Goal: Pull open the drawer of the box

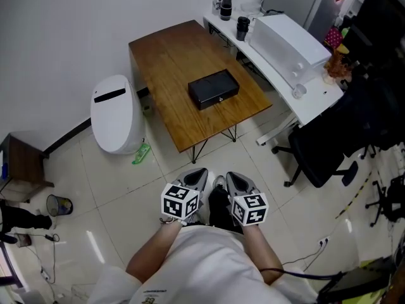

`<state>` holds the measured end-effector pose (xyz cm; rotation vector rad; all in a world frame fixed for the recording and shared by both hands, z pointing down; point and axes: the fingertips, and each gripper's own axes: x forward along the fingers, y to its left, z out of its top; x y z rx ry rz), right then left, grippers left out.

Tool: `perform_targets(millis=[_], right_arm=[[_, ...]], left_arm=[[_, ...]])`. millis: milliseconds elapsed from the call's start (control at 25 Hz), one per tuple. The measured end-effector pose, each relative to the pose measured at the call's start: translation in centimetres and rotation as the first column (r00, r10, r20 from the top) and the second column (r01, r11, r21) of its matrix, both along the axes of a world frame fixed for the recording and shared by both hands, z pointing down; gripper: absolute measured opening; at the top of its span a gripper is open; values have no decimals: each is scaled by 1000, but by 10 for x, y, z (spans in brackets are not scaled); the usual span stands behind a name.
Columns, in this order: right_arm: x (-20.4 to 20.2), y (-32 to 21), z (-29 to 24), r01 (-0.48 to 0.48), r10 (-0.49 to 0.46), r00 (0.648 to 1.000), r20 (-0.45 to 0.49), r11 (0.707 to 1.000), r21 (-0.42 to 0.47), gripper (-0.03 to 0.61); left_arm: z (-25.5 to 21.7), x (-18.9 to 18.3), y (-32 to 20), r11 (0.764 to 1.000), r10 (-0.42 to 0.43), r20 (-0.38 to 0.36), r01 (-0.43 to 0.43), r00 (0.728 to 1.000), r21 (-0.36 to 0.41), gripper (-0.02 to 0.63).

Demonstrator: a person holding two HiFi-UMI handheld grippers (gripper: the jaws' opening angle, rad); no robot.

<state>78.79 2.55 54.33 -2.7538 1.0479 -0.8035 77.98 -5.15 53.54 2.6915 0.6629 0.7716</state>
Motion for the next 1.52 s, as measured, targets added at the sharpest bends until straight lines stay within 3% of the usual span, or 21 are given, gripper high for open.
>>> perform_targets(millis=[400,800,1240,1520], right_arm=[[110,-18,-5,62,-62,998,-22,998,-13,-12],[191,-20,15,94,-94,996,11,995,-34,-12],[258,-19,41,157,-155,987,40,986,-53,-12],[285,-14,74,193,-189,980,57,977,-91,-12]], left_arm=[[2,96,-10,998,-54,9,55,998,-7,2],[17,168,-8,995,-97,58,98,994,-7,2],[36,219,-3,985,-168,116,171,979,-18,2],[46,228,4,981,-193,149,196,970,-1,2]])
